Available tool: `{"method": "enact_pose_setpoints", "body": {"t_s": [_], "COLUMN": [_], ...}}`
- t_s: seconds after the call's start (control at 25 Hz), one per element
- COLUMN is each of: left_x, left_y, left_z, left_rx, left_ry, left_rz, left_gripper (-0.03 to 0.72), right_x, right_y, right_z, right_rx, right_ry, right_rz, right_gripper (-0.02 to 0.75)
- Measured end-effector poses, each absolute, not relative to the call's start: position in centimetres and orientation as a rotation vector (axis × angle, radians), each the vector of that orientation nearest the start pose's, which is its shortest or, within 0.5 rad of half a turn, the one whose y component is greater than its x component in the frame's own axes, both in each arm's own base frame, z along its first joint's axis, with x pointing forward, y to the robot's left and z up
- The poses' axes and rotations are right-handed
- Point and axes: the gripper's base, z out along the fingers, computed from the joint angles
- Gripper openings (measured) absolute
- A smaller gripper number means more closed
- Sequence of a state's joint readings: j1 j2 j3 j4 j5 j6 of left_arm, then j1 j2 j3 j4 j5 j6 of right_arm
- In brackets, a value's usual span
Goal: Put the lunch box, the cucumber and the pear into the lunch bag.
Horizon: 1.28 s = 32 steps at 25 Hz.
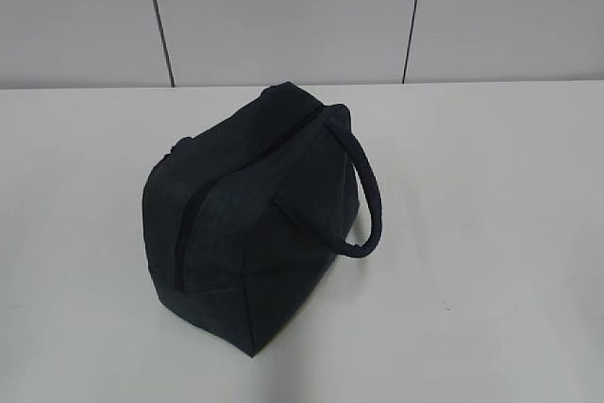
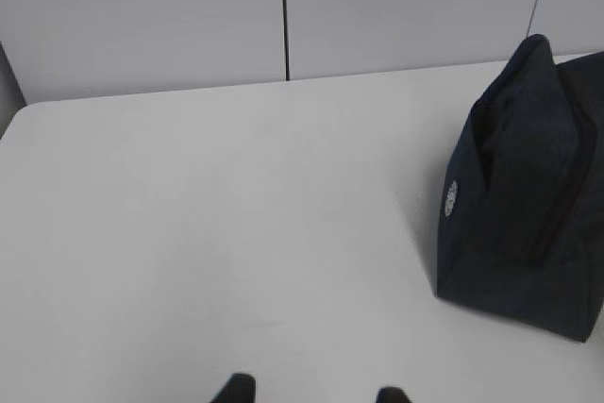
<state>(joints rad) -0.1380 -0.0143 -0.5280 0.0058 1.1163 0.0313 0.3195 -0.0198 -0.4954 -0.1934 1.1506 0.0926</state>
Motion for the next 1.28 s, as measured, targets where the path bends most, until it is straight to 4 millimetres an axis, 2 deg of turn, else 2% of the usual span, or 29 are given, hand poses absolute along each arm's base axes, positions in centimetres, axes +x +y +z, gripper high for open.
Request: {"method": "enact_pose_setpoints", "body": {"t_s": [0.28, 1.28], "left_x": [-1.27, -1.27], "left_y": [0.13, 0.13], "left_z": [28.03, 28.03], "left_rx": [0.099, 0.099], "left_ry": [2.055, 2.055], "left_rz": [-0.015, -0.014], "left_gripper": [0.239, 0.239], "right_x": [-0.91, -0.90], "right_y": [-1.81, -1.80], "right_z": [27.00, 27.02], "right_rx": [-0.074, -0.072], "right_ry": [2.102, 2.100], "right_rz": [-0.071, -0.072], "right_gripper": [0.318, 0.318]}}
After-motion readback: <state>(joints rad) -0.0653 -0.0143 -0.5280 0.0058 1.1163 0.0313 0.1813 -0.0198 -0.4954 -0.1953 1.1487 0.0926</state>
